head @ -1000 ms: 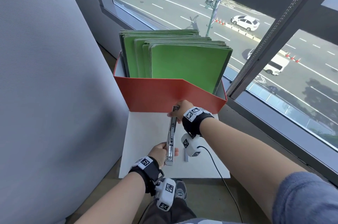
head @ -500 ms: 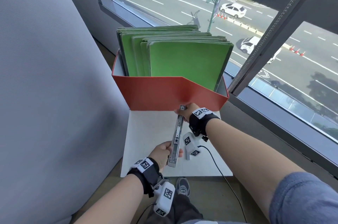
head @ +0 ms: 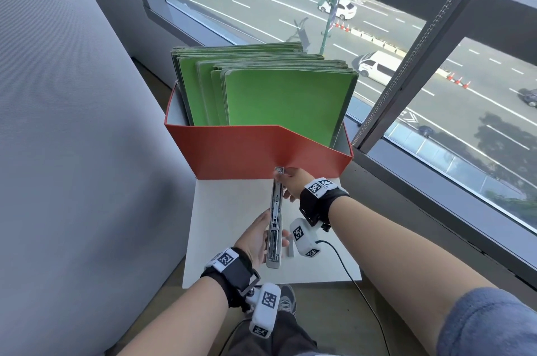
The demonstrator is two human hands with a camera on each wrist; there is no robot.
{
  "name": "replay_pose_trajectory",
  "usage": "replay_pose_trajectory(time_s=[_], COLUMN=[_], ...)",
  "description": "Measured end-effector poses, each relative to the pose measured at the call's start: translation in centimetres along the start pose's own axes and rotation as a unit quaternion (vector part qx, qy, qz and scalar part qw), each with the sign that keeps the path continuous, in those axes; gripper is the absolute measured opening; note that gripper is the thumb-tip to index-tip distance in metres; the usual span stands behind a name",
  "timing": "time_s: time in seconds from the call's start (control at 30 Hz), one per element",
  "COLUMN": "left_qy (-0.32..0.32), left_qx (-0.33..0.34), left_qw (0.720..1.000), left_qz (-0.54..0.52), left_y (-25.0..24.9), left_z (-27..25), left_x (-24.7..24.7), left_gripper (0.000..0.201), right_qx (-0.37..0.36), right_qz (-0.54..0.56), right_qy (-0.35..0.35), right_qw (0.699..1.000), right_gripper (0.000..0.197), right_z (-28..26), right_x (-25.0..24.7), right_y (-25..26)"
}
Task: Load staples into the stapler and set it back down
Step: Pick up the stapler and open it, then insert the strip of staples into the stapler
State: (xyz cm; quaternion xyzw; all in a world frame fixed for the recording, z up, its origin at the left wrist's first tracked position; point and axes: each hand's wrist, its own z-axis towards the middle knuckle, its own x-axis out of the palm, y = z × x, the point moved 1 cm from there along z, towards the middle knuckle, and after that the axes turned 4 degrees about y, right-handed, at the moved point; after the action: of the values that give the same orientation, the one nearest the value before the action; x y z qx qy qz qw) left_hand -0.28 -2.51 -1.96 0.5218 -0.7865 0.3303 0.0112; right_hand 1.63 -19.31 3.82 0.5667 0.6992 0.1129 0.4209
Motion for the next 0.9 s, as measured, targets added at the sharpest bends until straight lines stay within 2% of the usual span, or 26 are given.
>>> replay_pose_trajectory(time_s=[0.13,0.2,0.3,0.43,0.53,0.63,0.77,0.9], left_qy=[0.003,0.004,-0.005,-0.017,-0.014,-0.013,-0.006,-0.004], left_qx=[0.000,0.005,0.022,0.031,0.033,0.040,0.033,0.027], left_qw=[1.000,1.000,1.000,0.999,0.999,0.999,0.999,0.999], left_qz=[-0.005,-0.007,-0.005,-0.016,-0.027,-0.030,-0.033,-0.034], left_y=[-0.4,-0.5,-0.2,0.1,0.2,0.3,0.3,0.5], left_z=[0.3,0.3,0.4,0.4,0.3,0.3,0.1,0.0], left_x=[-0.1,-0.1,-0.4,-0.5,-0.5,-0.6,-0.5,-0.5], left_gripper=[0.062,0.064,0.065,0.071,0.069,0.055,0.037,0.036], right_qx=[0.010,0.035,0.036,0.010,-0.004,0.004,0.001,-0.019], right_qz=[0.052,-0.003,-0.166,-0.204,-0.228,-0.182,-0.088,0.029], right_qy=[-0.007,0.009,0.055,0.074,0.057,0.040,0.007,-0.031], right_qw=[0.999,0.999,0.984,0.976,0.972,0.983,0.996,0.999], right_gripper=[0.044,0.041,0.049,0.064,0.059,0.051,0.026,0.020], right_z=[-0.9,-1.7,-3.5,-5.2,-5.2,-5.1,-5.1,-5.1], right_x=[0.6,1.7,4.2,6.8,7.4,7.0,6.1,3.7], right_y=[-1.9,-4.0,-6.9,-8.5,-9.2,-9.4,-9.9,-8.2])
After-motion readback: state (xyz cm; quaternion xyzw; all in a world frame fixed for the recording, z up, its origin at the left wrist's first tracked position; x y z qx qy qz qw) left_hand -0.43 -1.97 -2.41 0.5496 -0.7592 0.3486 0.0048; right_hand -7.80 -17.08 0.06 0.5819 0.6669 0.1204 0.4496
